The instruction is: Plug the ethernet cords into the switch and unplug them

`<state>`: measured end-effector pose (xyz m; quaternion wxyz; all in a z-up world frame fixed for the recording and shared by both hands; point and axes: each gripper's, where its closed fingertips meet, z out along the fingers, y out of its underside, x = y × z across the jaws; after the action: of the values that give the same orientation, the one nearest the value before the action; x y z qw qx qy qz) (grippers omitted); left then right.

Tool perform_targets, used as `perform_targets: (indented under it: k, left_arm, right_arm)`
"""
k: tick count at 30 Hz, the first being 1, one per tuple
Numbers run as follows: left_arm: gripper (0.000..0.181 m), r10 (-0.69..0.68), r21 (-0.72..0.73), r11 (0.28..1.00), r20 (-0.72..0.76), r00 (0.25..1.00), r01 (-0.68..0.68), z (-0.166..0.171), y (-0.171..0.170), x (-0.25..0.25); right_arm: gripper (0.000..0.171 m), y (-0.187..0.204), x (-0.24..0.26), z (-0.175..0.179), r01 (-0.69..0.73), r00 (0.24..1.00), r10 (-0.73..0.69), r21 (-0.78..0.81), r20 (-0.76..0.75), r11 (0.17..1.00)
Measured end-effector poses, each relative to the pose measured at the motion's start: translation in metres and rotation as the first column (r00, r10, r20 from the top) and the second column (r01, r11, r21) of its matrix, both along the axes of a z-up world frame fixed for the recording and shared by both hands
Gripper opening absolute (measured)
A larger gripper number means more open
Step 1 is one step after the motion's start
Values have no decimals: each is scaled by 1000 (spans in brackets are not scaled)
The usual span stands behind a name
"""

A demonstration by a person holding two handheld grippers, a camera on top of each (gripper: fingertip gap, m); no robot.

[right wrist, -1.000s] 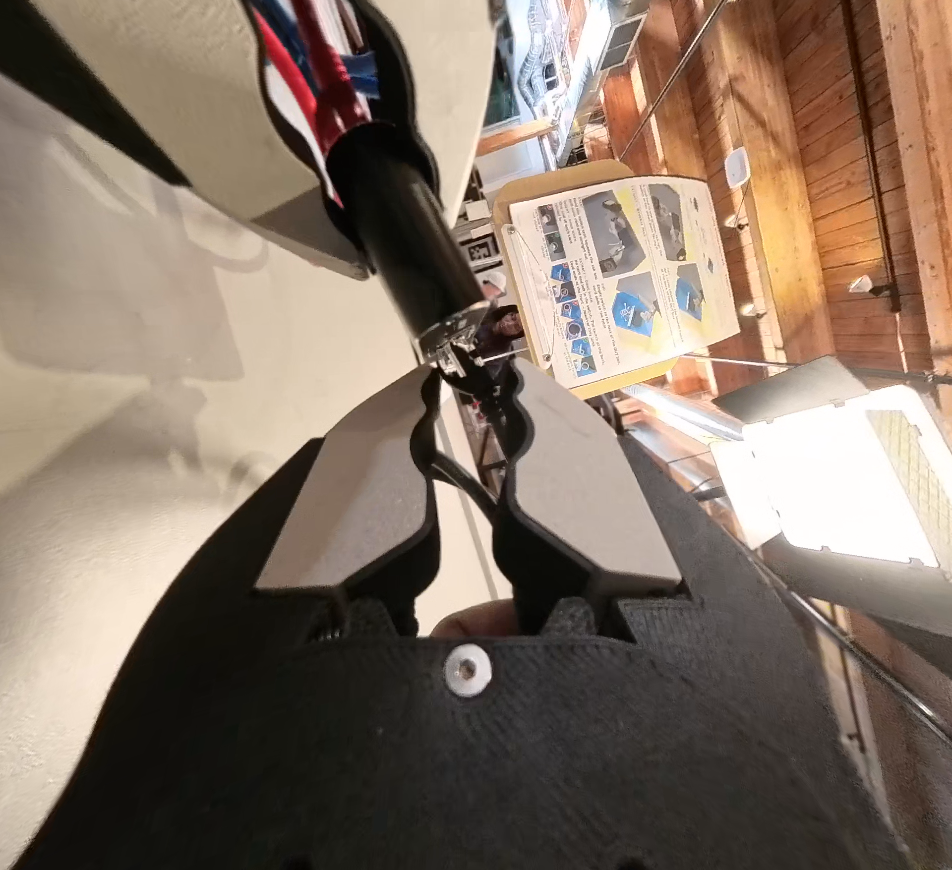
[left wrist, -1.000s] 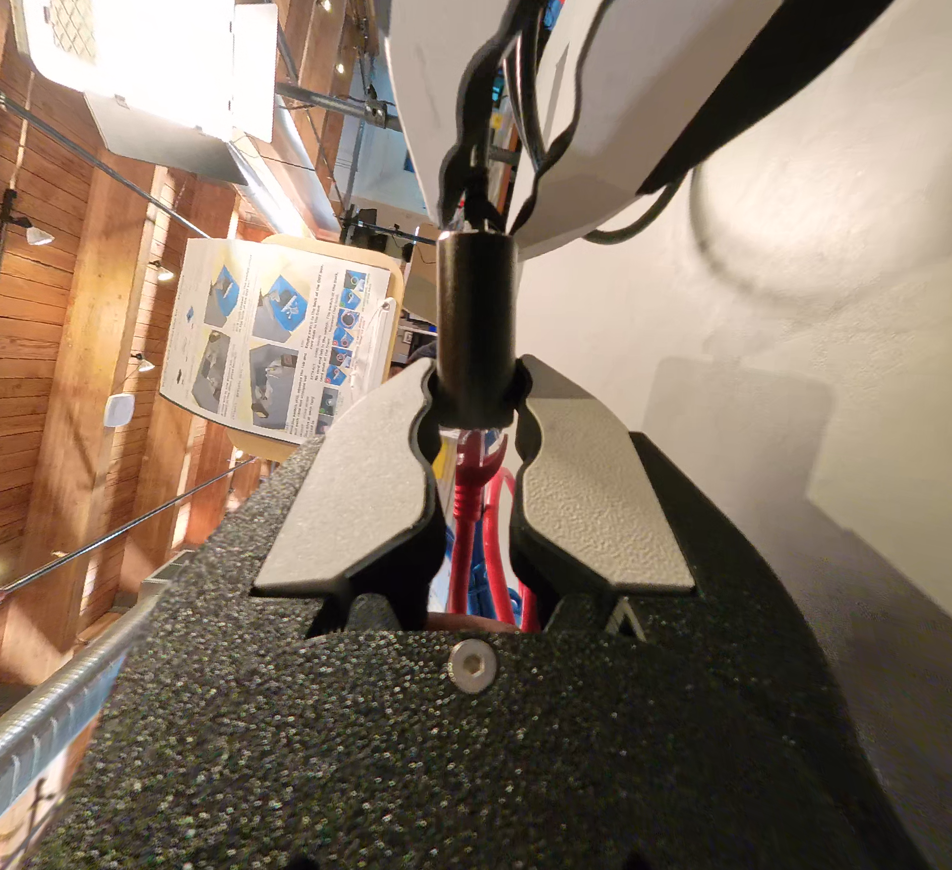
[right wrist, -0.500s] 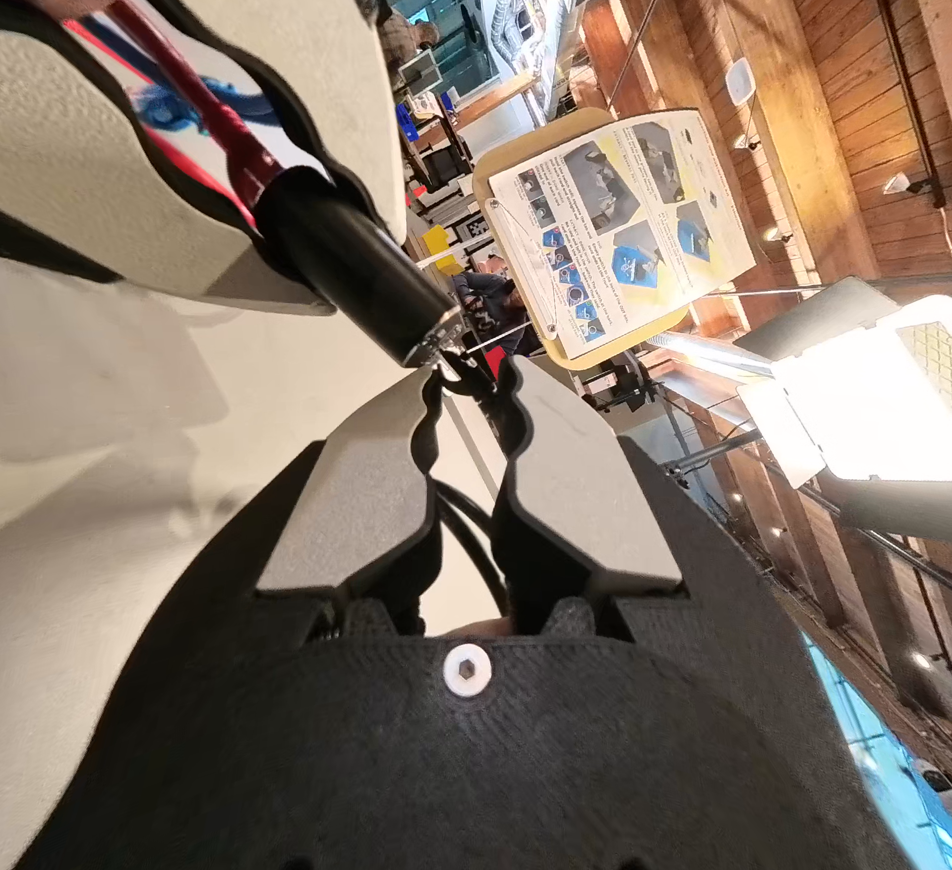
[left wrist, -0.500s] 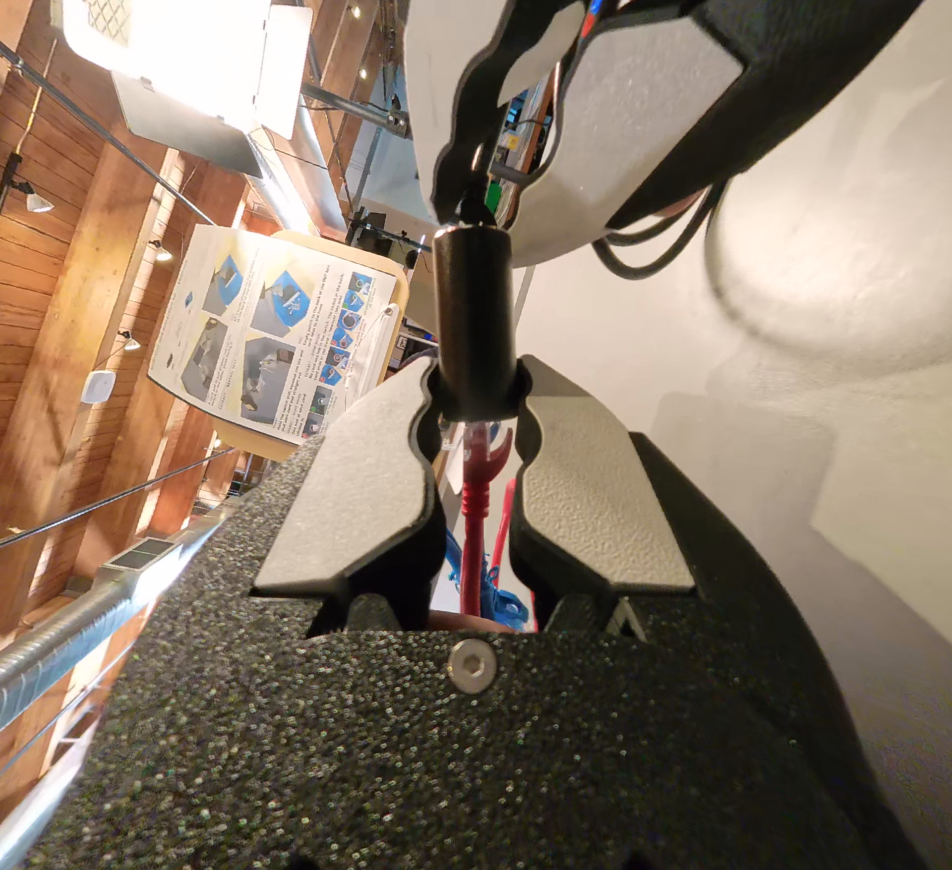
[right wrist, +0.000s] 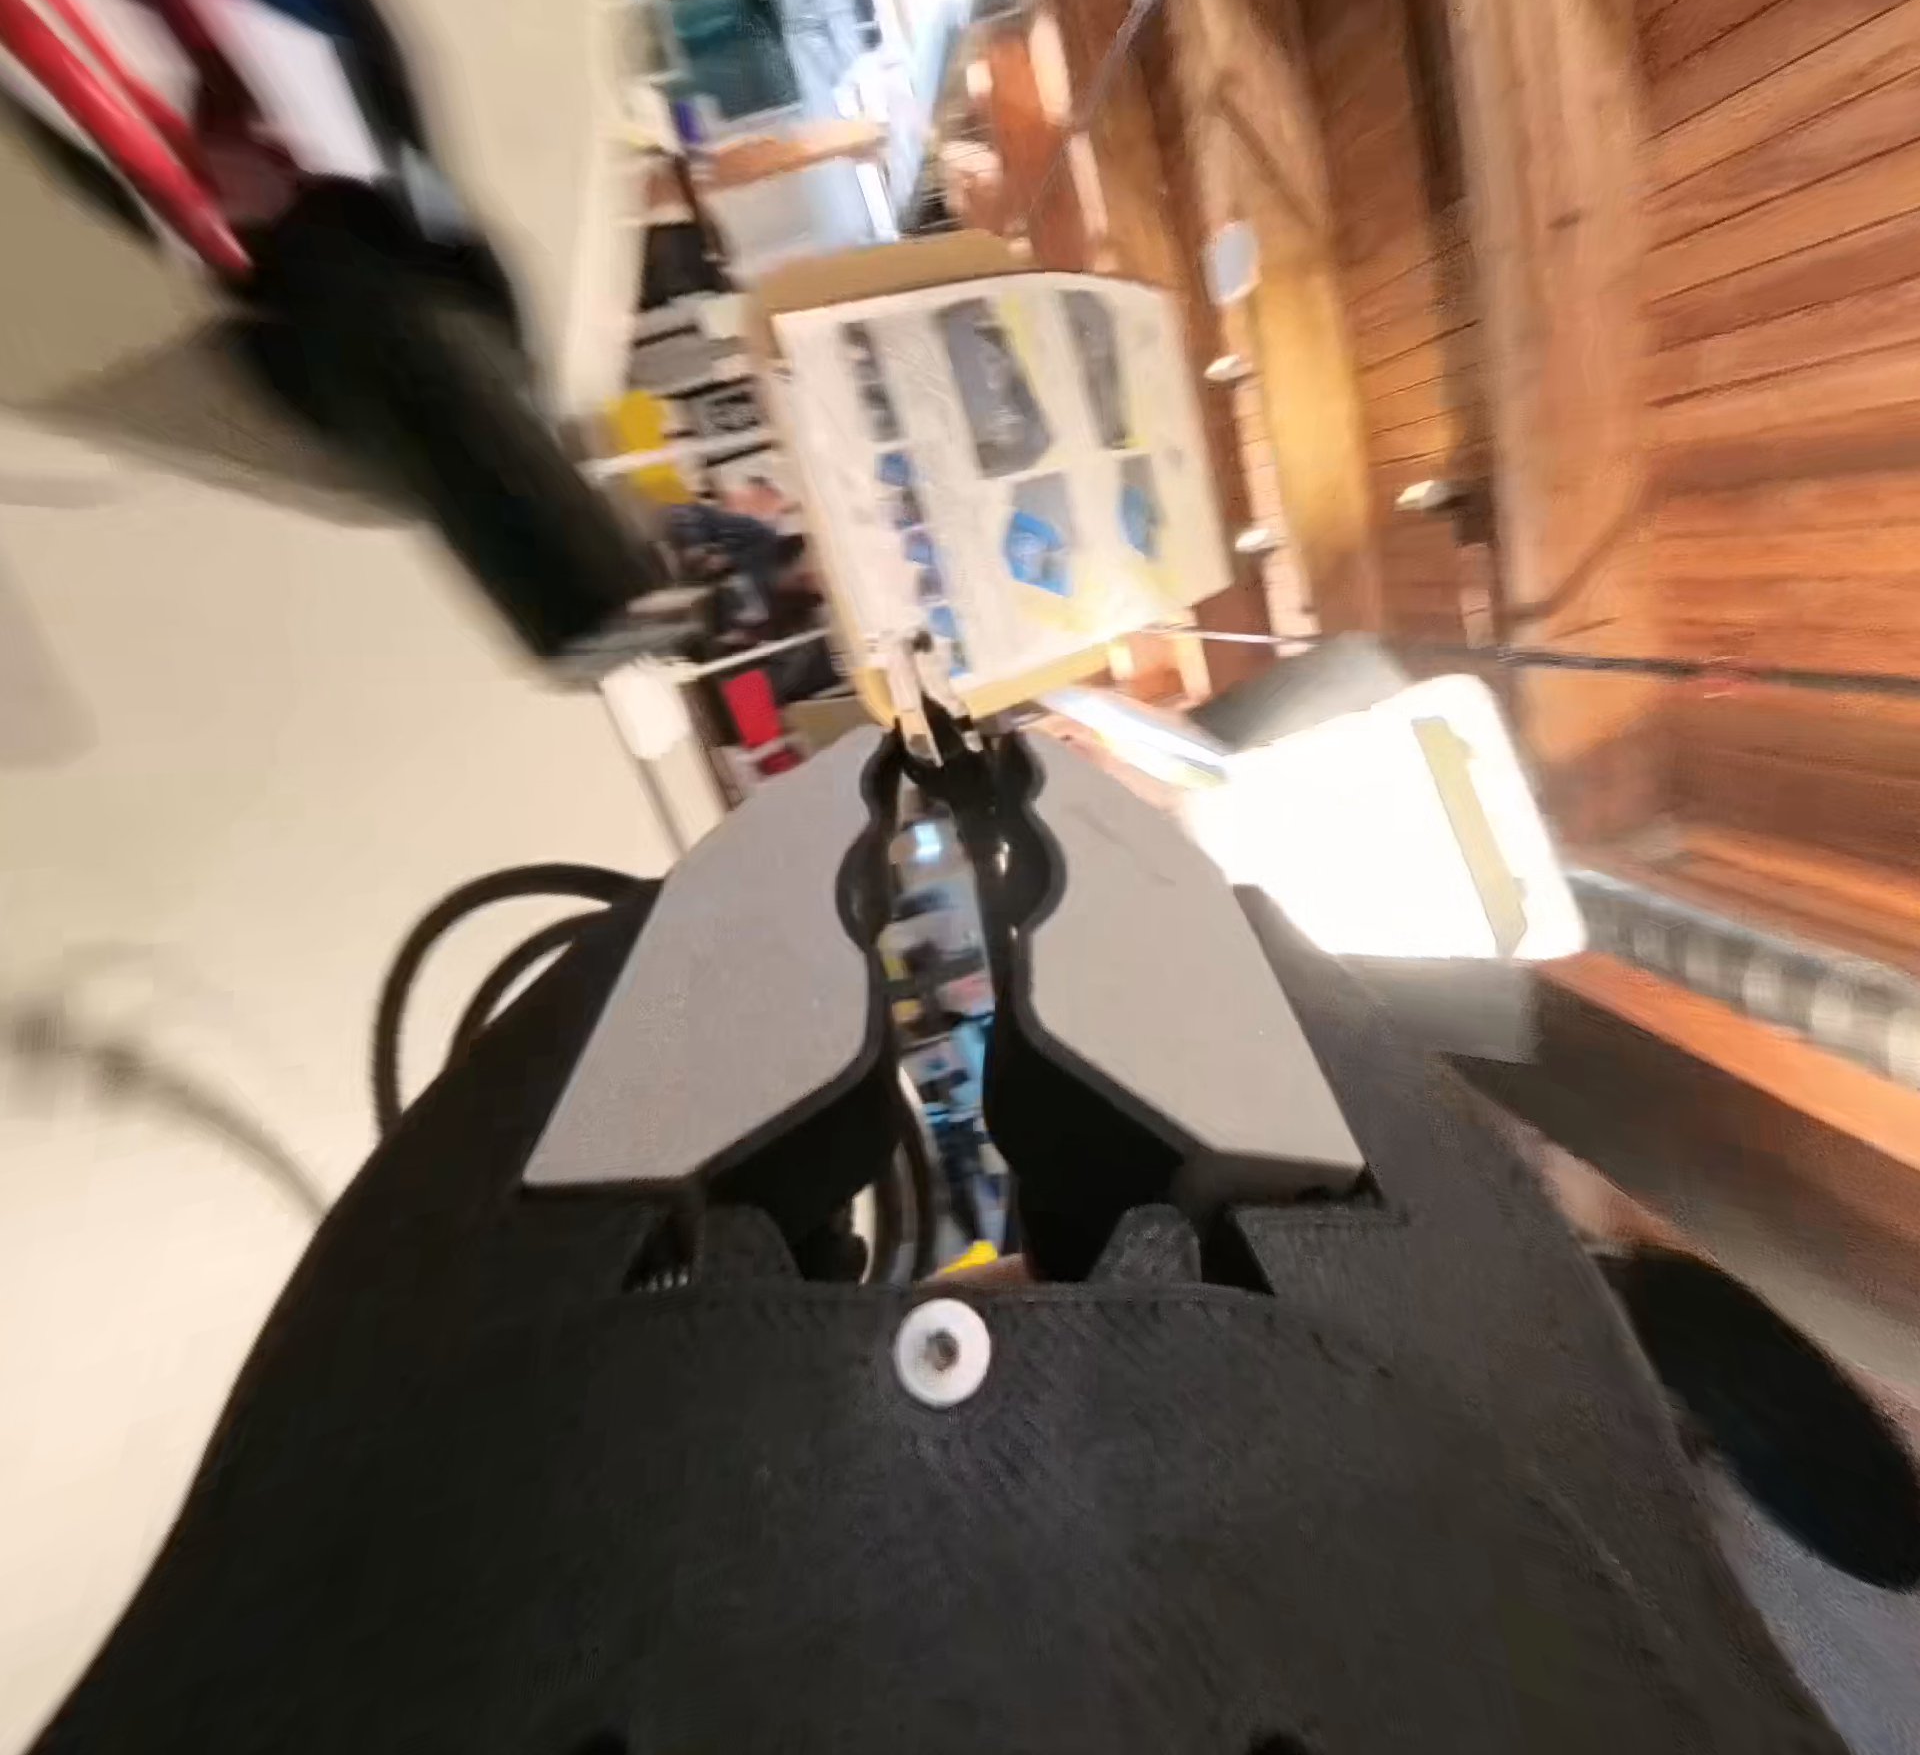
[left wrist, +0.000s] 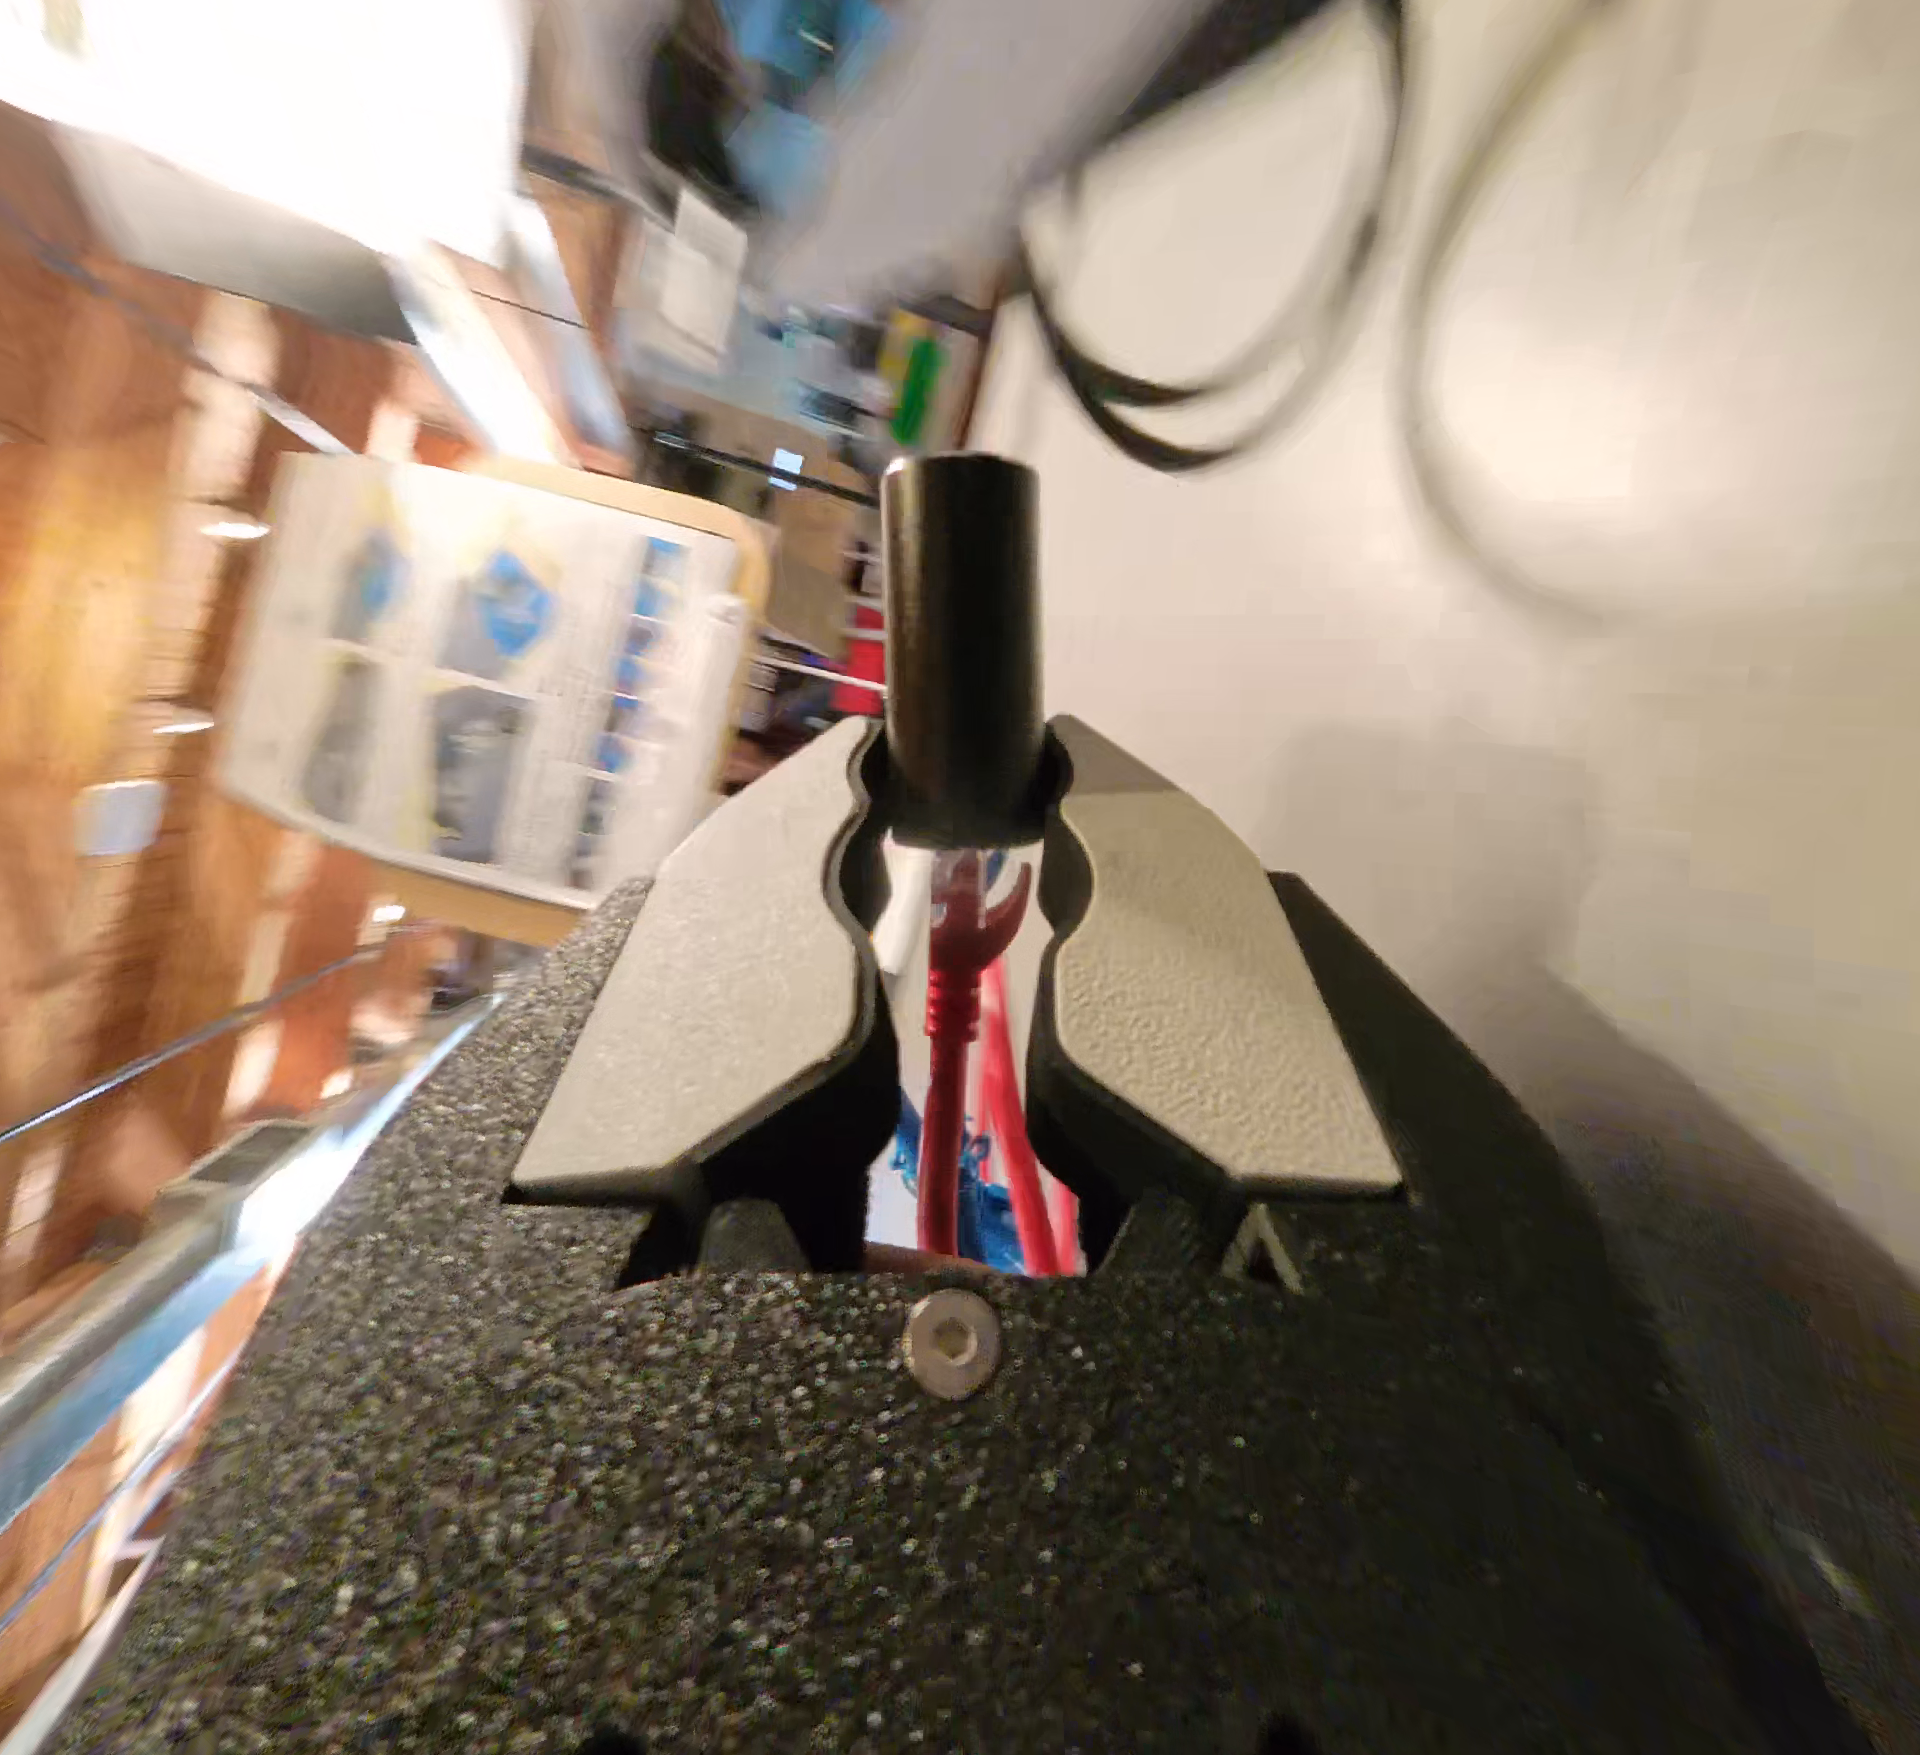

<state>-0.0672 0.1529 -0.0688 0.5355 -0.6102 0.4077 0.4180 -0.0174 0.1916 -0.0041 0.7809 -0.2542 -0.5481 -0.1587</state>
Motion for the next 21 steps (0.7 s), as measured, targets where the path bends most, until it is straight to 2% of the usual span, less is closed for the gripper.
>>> perform_targets:
  k: [1, 3, 6, 14, 17, 21]
  left_arm:
    - [26, -5, -81, 997, -18, 1000, 3, -18, 1, -2]
    - [26, -7, -83, 997, -105, 994, -2, -25, 3, 0]
    - [26, -2, -74, 997, -44, 999, -2, -20, 7, 4]
    - [26, 51, -78, 996, -3, 999, -51, -21, 7, -15]
    - [26, 47, -68, 997, 7, 999, -46, -19, 7, -14]
    - [26, 45, -65, 997, 2, 999, -45, -19, 8, -13]
  right_arm:
    - [17, 2, 7, 9, 4, 999, -3, 16, -33, 1000]
    - [18, 8, 13, 10, -31, 998, 28, -58, -53, 998]
    - [18, 11, 21, 13, -71, 993, 58, -126, -102, 989]
    - [18, 27, 41, 26, -167, 961, 80, -324, -267, 931]
    - [17, 32, 61, 46, -232, 930, 88, -386, -356, 893]
    - [15, 34, 109, 94, -319, 872, 96, -409, -479, 855]
